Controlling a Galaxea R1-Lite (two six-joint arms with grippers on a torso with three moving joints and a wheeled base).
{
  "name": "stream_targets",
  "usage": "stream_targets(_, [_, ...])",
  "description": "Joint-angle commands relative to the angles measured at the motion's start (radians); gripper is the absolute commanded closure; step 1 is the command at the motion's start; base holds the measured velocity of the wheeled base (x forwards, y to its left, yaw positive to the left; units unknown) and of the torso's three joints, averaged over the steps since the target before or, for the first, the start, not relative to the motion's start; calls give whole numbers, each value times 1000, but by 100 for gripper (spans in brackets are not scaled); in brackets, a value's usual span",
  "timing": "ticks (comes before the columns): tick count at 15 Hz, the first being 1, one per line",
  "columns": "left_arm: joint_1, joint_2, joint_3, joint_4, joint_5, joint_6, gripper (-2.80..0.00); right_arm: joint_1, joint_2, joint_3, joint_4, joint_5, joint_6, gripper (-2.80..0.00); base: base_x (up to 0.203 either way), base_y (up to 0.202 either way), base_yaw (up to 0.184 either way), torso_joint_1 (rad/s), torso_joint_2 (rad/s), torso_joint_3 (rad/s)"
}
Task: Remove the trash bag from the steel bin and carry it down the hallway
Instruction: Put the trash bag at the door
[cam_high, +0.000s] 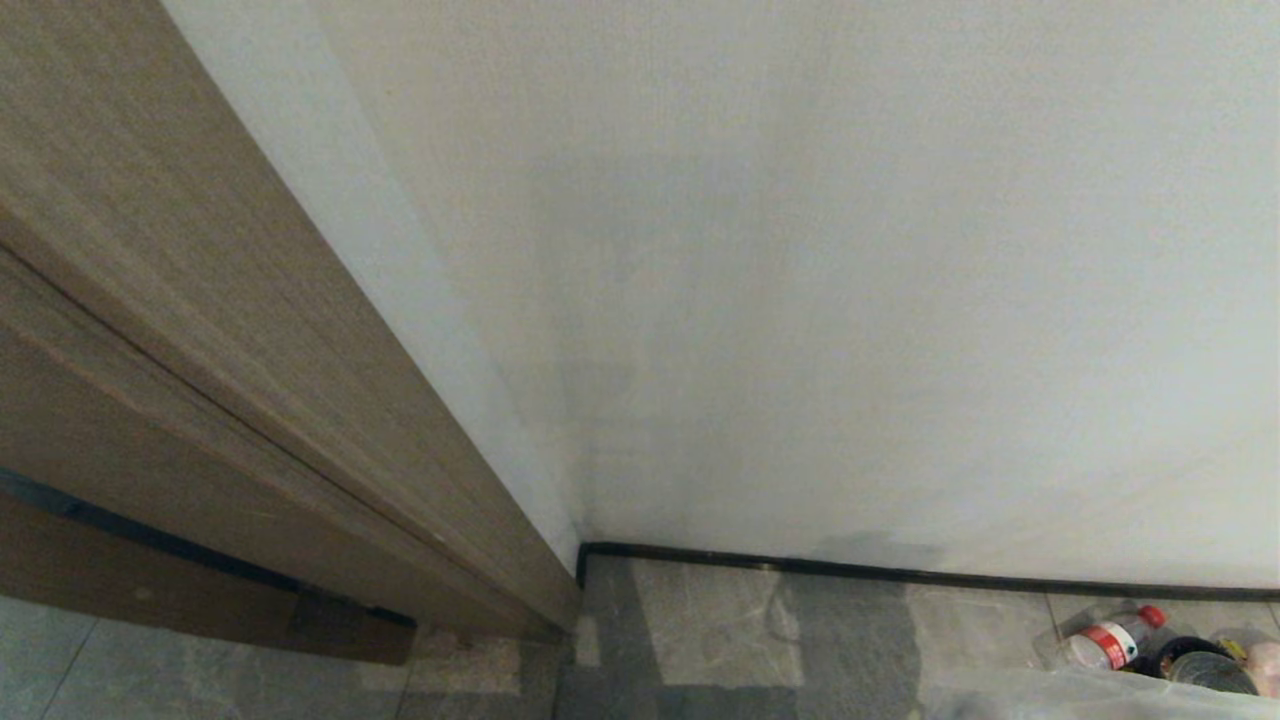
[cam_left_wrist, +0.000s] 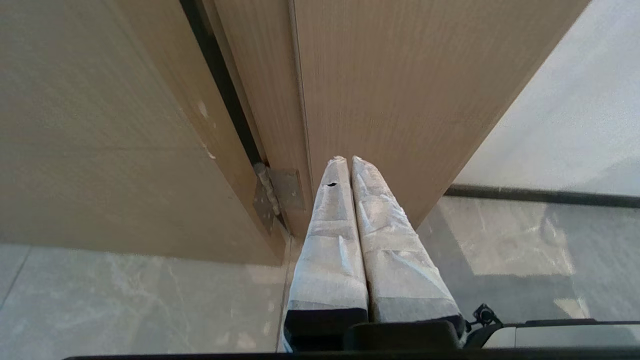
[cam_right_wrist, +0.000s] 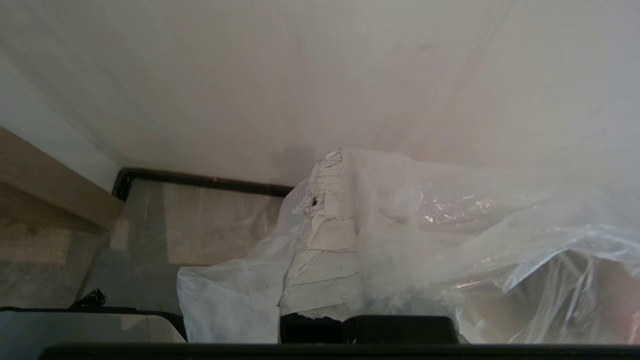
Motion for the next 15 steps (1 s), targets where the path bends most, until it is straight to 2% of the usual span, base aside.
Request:
stream_targets(1, [0, 0, 0, 0, 0, 0, 0, 0, 1, 0, 1, 0, 0, 0, 0, 0, 0, 2, 5, -190])
stream_targets(6, [0, 0, 0, -2, 0, 6, 0, 0, 1, -10, 10, -7, -1, 0, 0, 0, 0, 3, 2, -168])
stream_targets(8, [0, 0, 0, -2, 0, 6, 0, 0, 52, -111, 68, 4, -4, 0, 0, 0, 0, 1, 6, -40])
stream_targets(10, [0, 0, 0, -2, 0, 6, 0, -1, 206, -287, 192, 13, -7, 0, 0, 0, 0, 0, 0, 0])
stream_targets(15, [0, 0, 0, -2, 0, 6, 0, 0, 855, -719, 463, 27, -13, 0, 0, 0, 0, 0, 0, 0])
